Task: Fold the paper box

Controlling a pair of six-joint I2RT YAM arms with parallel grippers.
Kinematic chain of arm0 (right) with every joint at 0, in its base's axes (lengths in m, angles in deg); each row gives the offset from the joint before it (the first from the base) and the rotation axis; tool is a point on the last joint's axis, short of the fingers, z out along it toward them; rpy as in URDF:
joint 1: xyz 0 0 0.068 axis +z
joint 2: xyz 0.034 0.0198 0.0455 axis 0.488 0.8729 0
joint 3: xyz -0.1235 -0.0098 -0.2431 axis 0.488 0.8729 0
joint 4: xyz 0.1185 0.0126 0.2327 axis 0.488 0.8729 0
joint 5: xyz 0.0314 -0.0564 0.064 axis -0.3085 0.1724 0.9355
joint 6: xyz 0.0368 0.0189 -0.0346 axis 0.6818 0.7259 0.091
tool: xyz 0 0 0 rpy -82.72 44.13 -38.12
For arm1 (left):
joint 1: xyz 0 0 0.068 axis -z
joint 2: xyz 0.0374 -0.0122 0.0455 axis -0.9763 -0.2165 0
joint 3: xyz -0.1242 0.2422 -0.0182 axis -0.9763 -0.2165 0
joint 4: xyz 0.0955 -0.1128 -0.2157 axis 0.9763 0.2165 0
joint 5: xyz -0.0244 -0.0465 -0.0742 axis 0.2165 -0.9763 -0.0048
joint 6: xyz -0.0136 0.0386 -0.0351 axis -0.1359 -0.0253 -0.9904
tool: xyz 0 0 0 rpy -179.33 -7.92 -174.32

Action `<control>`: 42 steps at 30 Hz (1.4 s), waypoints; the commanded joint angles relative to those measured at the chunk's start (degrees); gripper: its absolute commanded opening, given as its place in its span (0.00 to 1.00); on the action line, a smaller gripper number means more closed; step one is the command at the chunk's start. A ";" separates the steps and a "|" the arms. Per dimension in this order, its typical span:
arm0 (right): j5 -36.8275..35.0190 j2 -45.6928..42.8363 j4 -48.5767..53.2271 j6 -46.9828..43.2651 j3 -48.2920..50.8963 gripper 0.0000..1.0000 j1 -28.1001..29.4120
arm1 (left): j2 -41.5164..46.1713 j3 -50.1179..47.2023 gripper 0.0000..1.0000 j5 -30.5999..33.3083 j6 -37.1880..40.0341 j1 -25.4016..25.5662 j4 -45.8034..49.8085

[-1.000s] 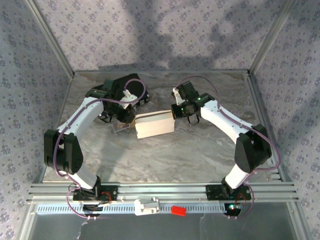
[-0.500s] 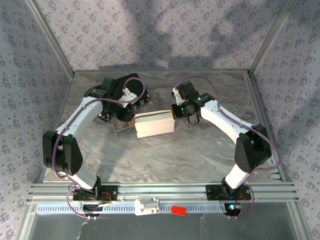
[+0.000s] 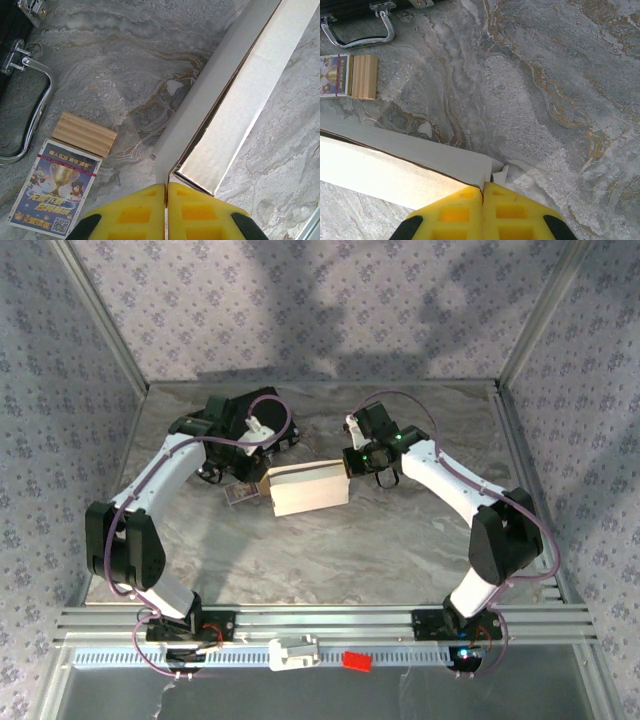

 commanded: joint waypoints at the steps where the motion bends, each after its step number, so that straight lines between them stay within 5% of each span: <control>1: 0.58 1.93 4.83 -0.02 -0.14 0.00 0.02 | 0.17 1.72 0.09 -0.89 -0.58 0.54 1.00; 6: -0.46 1.68 4.81 0.71 -0.43 0.00 0.20 | 0.60 1.52 0.00 1.25 -5.03 1.74 -0.91; 28: -9.50 -4.08 -2.60 12.51 6.51 0.00 5.79 | 0.07 0.72 0.00 6.96 -47.30 9.65 -6.21; 42: -17.18 -7.86 -12.40 11.51 10.84 0.00 5.68 | -2.82 6.58 0.00 7.44 -48.04 10.06 -11.09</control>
